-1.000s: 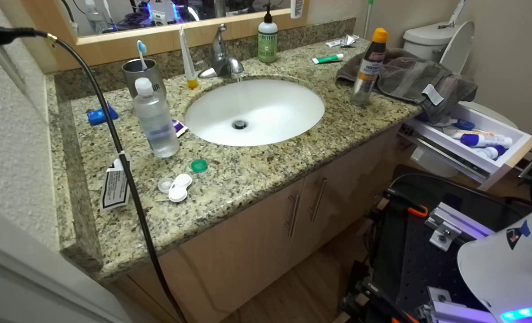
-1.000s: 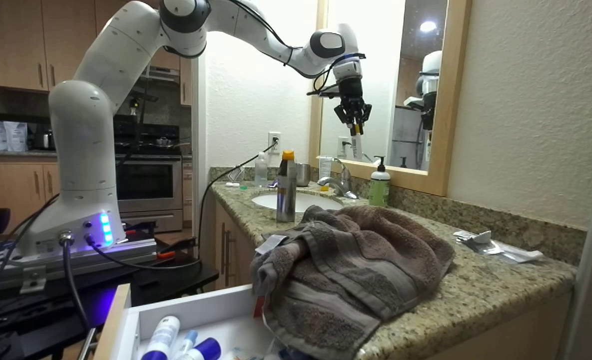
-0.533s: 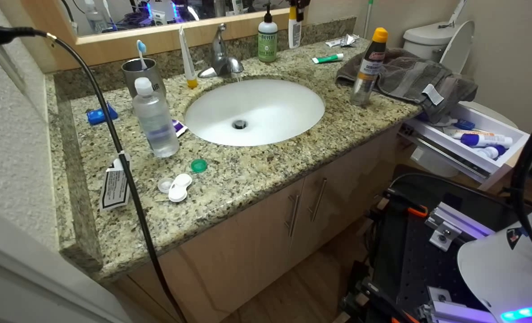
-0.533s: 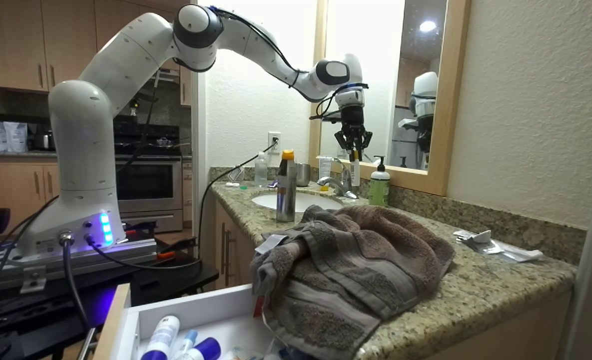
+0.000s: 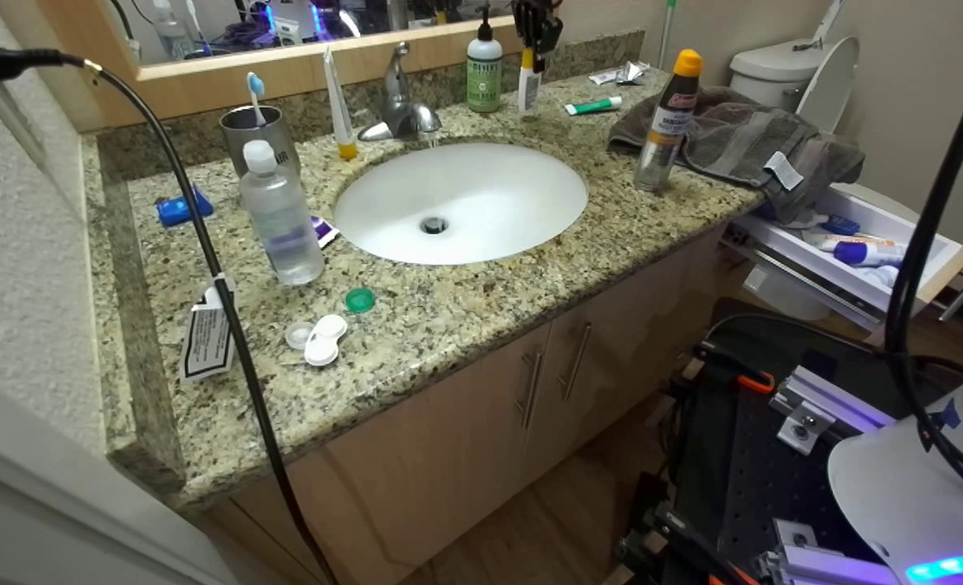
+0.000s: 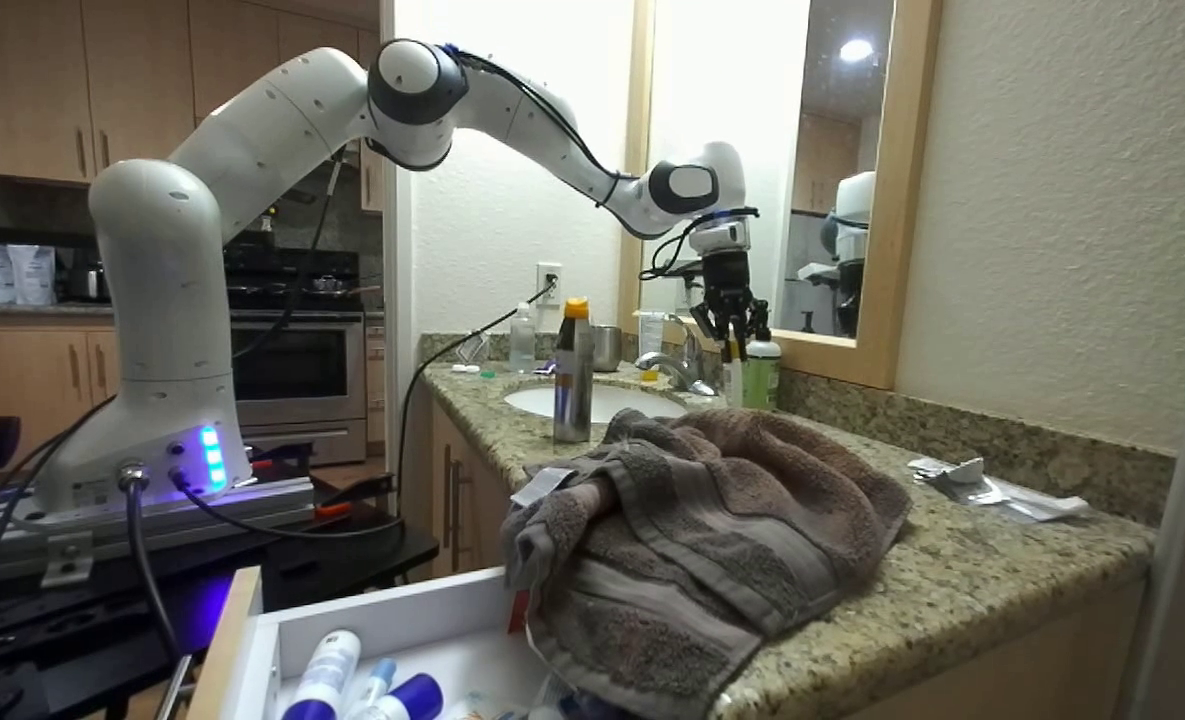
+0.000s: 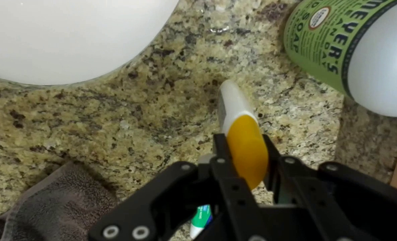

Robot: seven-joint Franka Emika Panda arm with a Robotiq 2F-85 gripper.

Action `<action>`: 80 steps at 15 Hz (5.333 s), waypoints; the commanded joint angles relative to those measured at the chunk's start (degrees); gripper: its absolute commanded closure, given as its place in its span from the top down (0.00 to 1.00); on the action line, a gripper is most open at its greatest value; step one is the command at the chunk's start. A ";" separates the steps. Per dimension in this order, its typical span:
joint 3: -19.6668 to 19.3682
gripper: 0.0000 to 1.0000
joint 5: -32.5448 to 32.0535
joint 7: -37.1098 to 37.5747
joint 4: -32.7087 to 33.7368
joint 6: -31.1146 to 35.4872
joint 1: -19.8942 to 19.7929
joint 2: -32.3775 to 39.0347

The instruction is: Move the two bottles with yellow tops forward then use the towel to wipe the counter

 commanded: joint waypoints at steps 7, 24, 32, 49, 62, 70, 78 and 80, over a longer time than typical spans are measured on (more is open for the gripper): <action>0.68 0.28 4.39 1.21 13.31 -12.11 -5.05 7.95; -2.00 1.00 -0.84 -7.66 4.09 -22.29 -2.69 -10.71; -2.82 1.00 -10.43 -10.41 -5.03 -19.32 -0.71 -19.33; -4.08 1.00 -30.22 -33.89 -37.08 -0.98 4.33 -36.75; -2.72 1.00 -22.18 -58.53 -41.72 5.47 2.76 -36.44; -3.54 1.00 -29.78 -61.99 -47.19 8.55 3.83 -38.93; -1.60 1.00 -21.74 -76.51 -54.45 15.84 3.84 -41.73; -0.99 1.00 -19.46 -82.63 -57.33 17.99 3.96 -41.92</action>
